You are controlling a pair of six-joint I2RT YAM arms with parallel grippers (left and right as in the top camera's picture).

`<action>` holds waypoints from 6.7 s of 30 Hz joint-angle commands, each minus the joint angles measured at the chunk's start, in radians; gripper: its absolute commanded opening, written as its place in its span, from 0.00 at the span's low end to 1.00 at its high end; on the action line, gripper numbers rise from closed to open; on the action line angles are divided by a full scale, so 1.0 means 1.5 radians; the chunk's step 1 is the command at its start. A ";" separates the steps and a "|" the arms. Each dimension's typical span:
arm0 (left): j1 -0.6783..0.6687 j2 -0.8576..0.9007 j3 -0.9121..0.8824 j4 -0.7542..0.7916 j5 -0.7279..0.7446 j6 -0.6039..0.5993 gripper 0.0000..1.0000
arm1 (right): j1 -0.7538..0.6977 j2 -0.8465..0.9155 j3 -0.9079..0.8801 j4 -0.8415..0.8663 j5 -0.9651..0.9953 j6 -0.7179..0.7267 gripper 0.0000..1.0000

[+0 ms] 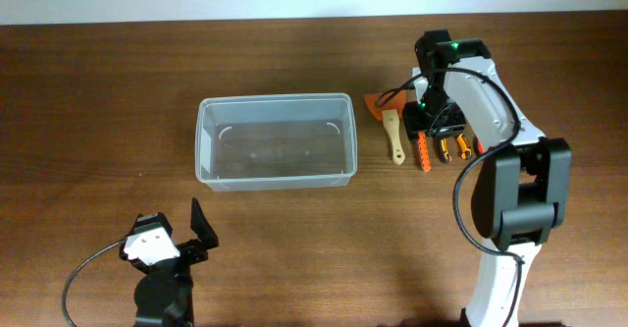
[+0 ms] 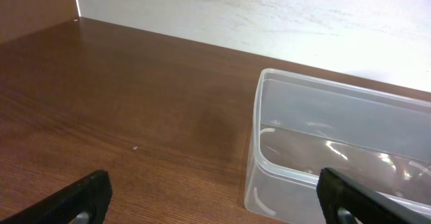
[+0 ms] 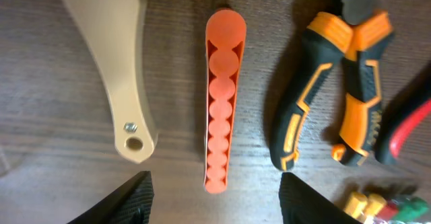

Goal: Pack container
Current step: 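Move the right gripper over the orange bit strip and grasp it, then carry the orange strip into the container and release it, then move the right gripper to the scraper and grasp its wooden handle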

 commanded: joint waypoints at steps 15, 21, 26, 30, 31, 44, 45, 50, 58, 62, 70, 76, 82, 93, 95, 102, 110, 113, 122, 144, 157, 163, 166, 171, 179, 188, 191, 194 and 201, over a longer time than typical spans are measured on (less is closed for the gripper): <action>-0.002 -0.003 -0.002 -0.001 -0.002 0.006 0.99 | -0.003 0.042 -0.075 0.098 0.011 -0.004 0.55; -0.002 -0.003 -0.002 -0.001 -0.002 0.006 0.99 | -0.027 0.042 -0.107 0.124 0.010 0.003 0.52; -0.002 -0.003 -0.002 -0.001 -0.002 0.006 0.99 | -0.044 0.042 -0.107 0.123 0.006 0.003 0.21; -0.002 -0.003 -0.002 -0.001 -0.002 0.006 0.99 | -0.043 0.042 -0.107 0.125 -0.004 0.000 0.11; -0.002 -0.003 -0.002 -0.001 -0.002 0.006 0.99 | -0.042 0.042 -0.107 0.127 -0.004 0.000 0.09; -0.002 -0.003 -0.002 -0.001 -0.002 0.006 0.99 | -0.038 0.029 -0.036 0.066 -0.070 -0.008 0.04; -0.002 -0.003 -0.002 -0.001 -0.002 0.006 0.99 | -0.035 0.024 -0.018 0.051 -0.070 -0.011 0.04; -0.002 -0.003 -0.002 -0.001 -0.002 0.006 0.99 | -0.012 -0.020 0.075 -0.017 -0.070 -0.025 0.04; -0.002 -0.003 -0.002 -0.001 -0.003 0.006 0.99 | 0.096 -0.120 0.235 -0.092 -0.080 -0.135 0.04; -0.002 -0.003 -0.002 -0.001 -0.002 0.006 0.99 | 0.192 -0.171 0.256 -0.075 -0.079 -0.230 0.04; -0.002 -0.003 -0.002 -0.001 -0.002 0.006 0.99 | 0.339 -0.168 0.248 -0.082 -0.080 -0.403 0.04; -0.002 -0.003 -0.002 -0.001 -0.003 0.006 0.99 | 0.399 -0.152 0.224 -0.050 -0.080 -0.518 0.04; -0.002 -0.003 -0.002 -0.001 -0.002 0.006 0.99 | 0.389 -0.101 0.224 -0.048 -0.080 -0.515 0.04; -0.002 -0.003 -0.002 -0.001 -0.003 0.006 0.99 | 0.389 0.022 0.224 -0.035 -0.126 -0.510 0.04; -0.002 -0.003 -0.002 -0.001 -0.002 0.006 0.99 | 0.390 0.041 0.224 -0.031 -0.128 -0.508 0.04; -0.002 -0.003 -0.002 -0.001 -0.002 0.006 0.99 | 0.389 0.099 0.224 -0.014 -0.128 -0.487 0.04; -0.002 -0.003 -0.002 -0.001 -0.002 0.006 0.99 | 0.389 0.117 0.224 0.000 -0.127 -0.484 0.04; -0.002 -0.003 -0.002 -0.001 -0.002 0.006 0.99 | 0.389 0.117 0.224 0.000 -0.127 -0.480 0.25; -0.002 -0.003 -0.002 -0.001 -0.002 0.006 0.99 | 0.389 0.117 0.225 -0.002 -0.128 -0.459 0.55; -0.002 -0.003 -0.002 -0.001 -0.002 0.006 0.99 | 0.171 -0.027 0.445 -0.197 -0.080 -0.062 0.58; -0.002 -0.003 -0.002 -0.001 -0.002 0.006 0.99 | 0.075 -0.024 0.250 -0.115 -0.031 0.014 0.52; -0.002 -0.003 -0.002 -0.001 -0.003 0.006 0.99 | 0.074 -0.024 0.091 0.008 -0.031 0.014 0.57; -0.002 -0.003 -0.002 -0.001 -0.002 0.006 0.99 | 0.071 -0.024 0.032 0.061 -0.032 0.019 0.57; -0.002 -0.003 -0.002 -0.001 -0.002 0.006 0.99 | 0.065 -0.024 -0.032 0.116 -0.032 0.019 0.56; -0.002 -0.003 -0.002 -0.001 -0.002 0.006 0.99 | 0.061 -0.023 -0.087 0.173 -0.032 0.019 0.55; -0.002 -0.003 -0.002 -0.001 -0.002 0.006 0.99 | 0.053 -0.023 -0.123 0.209 -0.032 0.019 0.53; -0.002 -0.003 -0.002 -0.001 -0.002 0.006 0.99 | 0.053 -0.023 -0.149 0.236 -0.032 0.019 0.53; -0.002 -0.003 -0.002 -0.001 -0.002 0.006 0.99 | 0.052 -0.023 -0.160 0.248 -0.032 0.019 0.53; -0.002 -0.003 -0.002 -0.001 -0.002 0.006 0.99 | 0.052 -0.021 -0.178 0.270 -0.032 0.019 0.49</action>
